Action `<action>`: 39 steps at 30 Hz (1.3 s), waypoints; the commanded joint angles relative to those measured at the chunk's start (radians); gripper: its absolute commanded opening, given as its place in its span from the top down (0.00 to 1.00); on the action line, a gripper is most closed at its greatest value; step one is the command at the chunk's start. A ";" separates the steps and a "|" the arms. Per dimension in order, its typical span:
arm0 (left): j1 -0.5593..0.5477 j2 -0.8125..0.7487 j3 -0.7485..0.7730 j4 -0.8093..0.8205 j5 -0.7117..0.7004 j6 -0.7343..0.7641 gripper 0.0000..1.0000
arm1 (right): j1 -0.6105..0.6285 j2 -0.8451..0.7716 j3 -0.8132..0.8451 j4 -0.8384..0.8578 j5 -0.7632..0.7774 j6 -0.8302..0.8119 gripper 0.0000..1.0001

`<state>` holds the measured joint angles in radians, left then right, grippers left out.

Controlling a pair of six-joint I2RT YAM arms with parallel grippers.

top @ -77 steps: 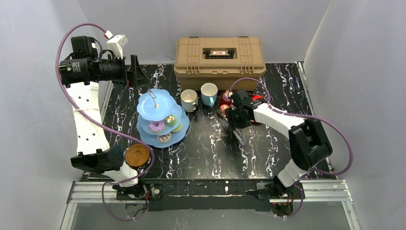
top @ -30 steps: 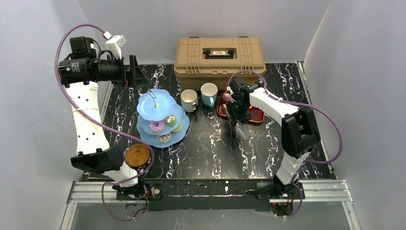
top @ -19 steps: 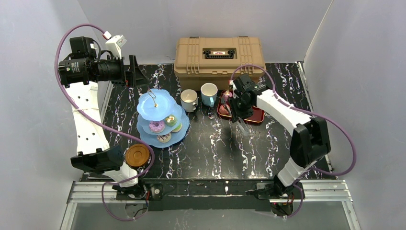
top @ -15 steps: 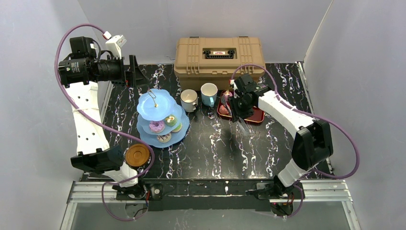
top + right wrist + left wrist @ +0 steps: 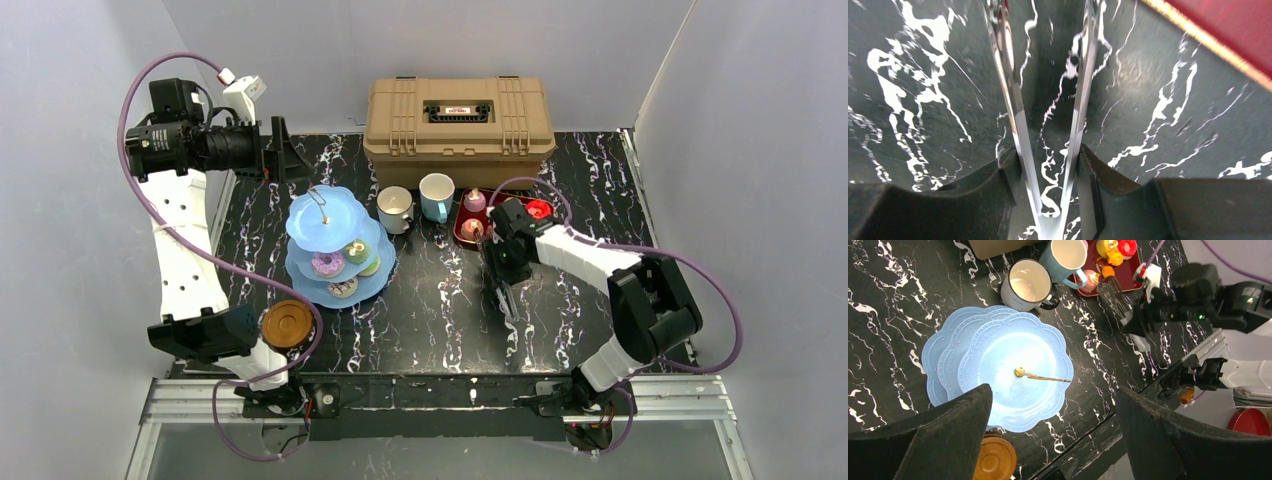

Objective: Serve the afternoon tea
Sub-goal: Adjust the clamp.

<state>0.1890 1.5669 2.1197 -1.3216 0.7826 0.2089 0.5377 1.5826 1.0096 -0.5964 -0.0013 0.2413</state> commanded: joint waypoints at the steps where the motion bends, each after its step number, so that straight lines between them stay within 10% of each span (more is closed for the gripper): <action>1: 0.008 -0.051 -0.009 -0.007 0.029 0.014 0.09 | 0.064 -0.103 -0.117 0.199 0.075 0.085 0.93; 8: 0.007 -0.091 -0.064 -0.033 0.193 0.103 0.11 | 0.113 -0.153 -0.203 0.267 0.115 0.133 0.94; 14: -0.049 -0.328 -0.299 0.077 0.354 0.482 0.11 | 0.125 -0.249 0.028 0.044 -0.104 0.113 0.98; 30: -0.863 -0.642 -0.738 0.427 -0.204 1.523 0.11 | 0.179 -0.299 0.470 -0.166 -0.526 0.172 0.98; 39: -1.017 -0.612 -0.880 0.665 -0.444 1.639 0.15 | 0.311 -0.146 0.617 -0.162 -0.517 0.165 0.98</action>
<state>-0.7906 0.9604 1.2694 -0.7952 0.4706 1.7664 0.8021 1.4128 1.5490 -0.7635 -0.4866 0.4061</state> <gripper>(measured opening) 0.869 0.478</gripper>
